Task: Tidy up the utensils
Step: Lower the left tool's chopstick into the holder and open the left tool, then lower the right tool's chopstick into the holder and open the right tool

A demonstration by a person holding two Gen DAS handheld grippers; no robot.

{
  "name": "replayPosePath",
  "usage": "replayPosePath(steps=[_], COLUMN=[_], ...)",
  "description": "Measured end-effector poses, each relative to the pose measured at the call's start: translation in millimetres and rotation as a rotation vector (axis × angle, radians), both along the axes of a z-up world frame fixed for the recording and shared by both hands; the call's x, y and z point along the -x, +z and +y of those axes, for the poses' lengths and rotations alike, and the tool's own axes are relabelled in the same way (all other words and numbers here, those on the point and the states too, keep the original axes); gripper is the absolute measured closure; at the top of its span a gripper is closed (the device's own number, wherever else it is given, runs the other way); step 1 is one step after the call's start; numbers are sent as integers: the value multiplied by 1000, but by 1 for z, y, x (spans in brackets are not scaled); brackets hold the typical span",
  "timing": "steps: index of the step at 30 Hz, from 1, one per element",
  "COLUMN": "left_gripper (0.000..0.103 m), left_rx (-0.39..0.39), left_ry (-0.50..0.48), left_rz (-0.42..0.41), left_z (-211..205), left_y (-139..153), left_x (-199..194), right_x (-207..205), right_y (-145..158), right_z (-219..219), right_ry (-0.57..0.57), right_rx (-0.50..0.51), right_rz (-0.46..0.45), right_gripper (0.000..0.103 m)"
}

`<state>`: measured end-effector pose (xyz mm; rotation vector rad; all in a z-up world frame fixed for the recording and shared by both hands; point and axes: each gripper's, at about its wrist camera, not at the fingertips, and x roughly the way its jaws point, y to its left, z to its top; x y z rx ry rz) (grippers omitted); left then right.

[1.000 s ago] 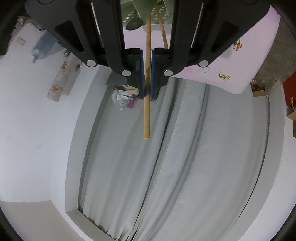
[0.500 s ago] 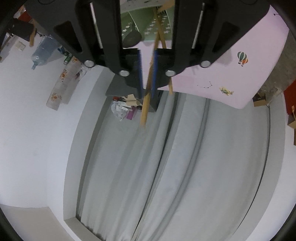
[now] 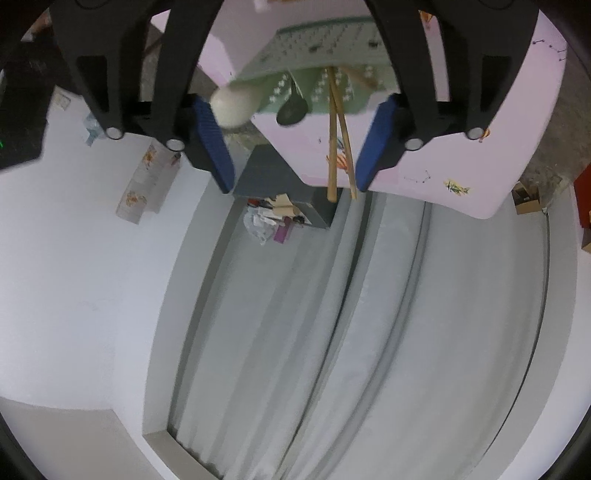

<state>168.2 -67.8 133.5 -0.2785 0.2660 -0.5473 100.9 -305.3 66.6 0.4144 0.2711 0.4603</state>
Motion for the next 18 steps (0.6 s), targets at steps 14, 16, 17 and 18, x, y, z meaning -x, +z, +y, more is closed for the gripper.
replayPosePath(steps=[14,16,17,18], left_gripper=[18,17,17,17], left_rx=[-153,-168,-169,-169], left_ry=[20,58,72,90], left_rz=[125,138,143,153], left_z=[42,50,52,56], left_y=[-63,-72,-75,-79], left_x=[68,74,75,77], right_x=[-50,-61,-69,-78], right_y=[67,76,82,86], right_z=[8,10,12,13], right_ry=[-39,-48,-53,-56], right_rx=[14,5,-2,-13], right_rz=[-176,-196,-203,-205], right_gripper=[96,96,96,96])
